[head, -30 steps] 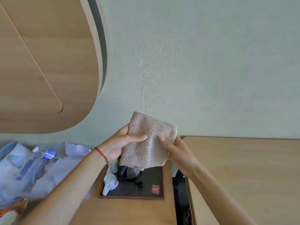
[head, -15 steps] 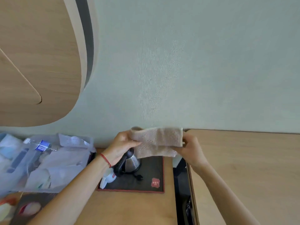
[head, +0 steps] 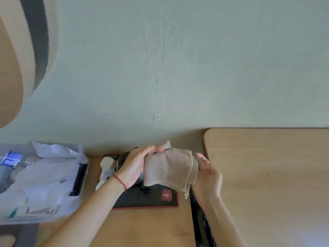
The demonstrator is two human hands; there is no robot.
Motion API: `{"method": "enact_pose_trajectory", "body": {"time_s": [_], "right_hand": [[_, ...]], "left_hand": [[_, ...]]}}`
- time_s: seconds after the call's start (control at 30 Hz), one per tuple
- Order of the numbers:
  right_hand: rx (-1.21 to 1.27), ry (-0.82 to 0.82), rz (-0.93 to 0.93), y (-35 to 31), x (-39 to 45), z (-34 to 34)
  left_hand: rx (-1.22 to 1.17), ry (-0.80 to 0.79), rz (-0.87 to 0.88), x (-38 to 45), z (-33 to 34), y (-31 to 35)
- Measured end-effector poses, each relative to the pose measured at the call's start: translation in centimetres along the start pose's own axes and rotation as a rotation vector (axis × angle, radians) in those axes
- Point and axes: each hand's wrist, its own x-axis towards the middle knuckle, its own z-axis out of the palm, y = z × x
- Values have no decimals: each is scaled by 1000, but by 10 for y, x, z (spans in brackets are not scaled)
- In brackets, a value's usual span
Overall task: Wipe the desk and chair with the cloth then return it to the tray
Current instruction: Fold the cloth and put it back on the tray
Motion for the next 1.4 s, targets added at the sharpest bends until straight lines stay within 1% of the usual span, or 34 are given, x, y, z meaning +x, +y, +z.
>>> {"method": "enact_pose_trajectory", "body": {"time_s": [0.03, 0.07, 0.13, 0.2, 0.23, 0.27, 0.3, 0.33, 0.37, 0.4, 0.43, 0.47, 0.5, 0.53, 0.6, 0.67, 0.73, 0.77, 0.8, 0.9, 1.0, 1.13, 1.23, 1.3, 1.37, 1.4], "right_hand": [[9, 11, 53, 9, 10, -6], [-34, 2, 137, 19, 20, -11], [-159, -23, 300, 39, 38, -23], [-192, -55, 428, 62, 55, -44], [-200, -38, 480, 72, 61, -53], [-216, 18, 510, 82, 65, -59], [-251, 92, 503, 95, 71, -70], [-297, 166, 445, 108, 78, -81], [-395, 251, 348, 117, 81, -89], [-551, 317, 233, 123, 83, -95], [-741, 327, 127, 126, 84, -99], [-911, 290, 34, 126, 88, -104], [-1025, 219, -28, 126, 93, -107], [-1080, 137, -62, 124, 98, -109], [-1105, -6, -87, 119, 110, -113], [-1136, -136, -70, 111, 122, -115], [-1168, -239, -48, 104, 134, -118], [-1183, -257, -29, 101, 139, -119], [-1199, -263, -19, 101, 146, -120], [-1339, -217, -24, 110, 160, -123], [-1466, -232, -20, 124, 169, -134], [-1469, -214, -32, 131, 169, -148], [-1457, -192, -75, 138, 168, -155], [-1475, -158, -117, 145, 172, -155], [-1587, -163, -170, 153, 180, -152], [-1680, -196, -203, 156, 184, -152]], "left_hand": [[100, 59, 86, 6, 3, -10], [196, 93, 168, 12, 3, -20], [359, 113, 258, 26, 1, -41], [462, 113, 274, 35, -4, -58], [504, 118, 261, 40, -8, -67], [552, 126, 236, 44, -13, -77], [621, 131, 208, 49, -18, -90], [706, 139, 183, 53, -24, -103], [787, 141, 153, 56, -30, -116], [835, 139, 107, 57, -35, -128], [849, 137, 50, 58, -39, -140], [843, 136, -6, 59, -42, -149], [826, 135, -47, 60, -45, -158], [804, 138, -69, 63, -49, -165], [725, 173, -125, 71, -55, -174], [499, 197, -268, 79, -59, -179], [266, 153, -377, 87, -61, -184], [240, 119, -382, 92, -61, -186], [270, 93, -360, 96, -61, -188], [531, 91, -227, 108, -59, -193], [815, 20, -94, 116, -56, -203], [1014, 61, 7, 118, -55, -217], [1286, 57, 127, 123, -57, -216], [1438, 29, 120, 130, -58, -213], [1562, 21, 42, 138, -56, -213], [1591, 21, -5, 141, -54, -213]]}}
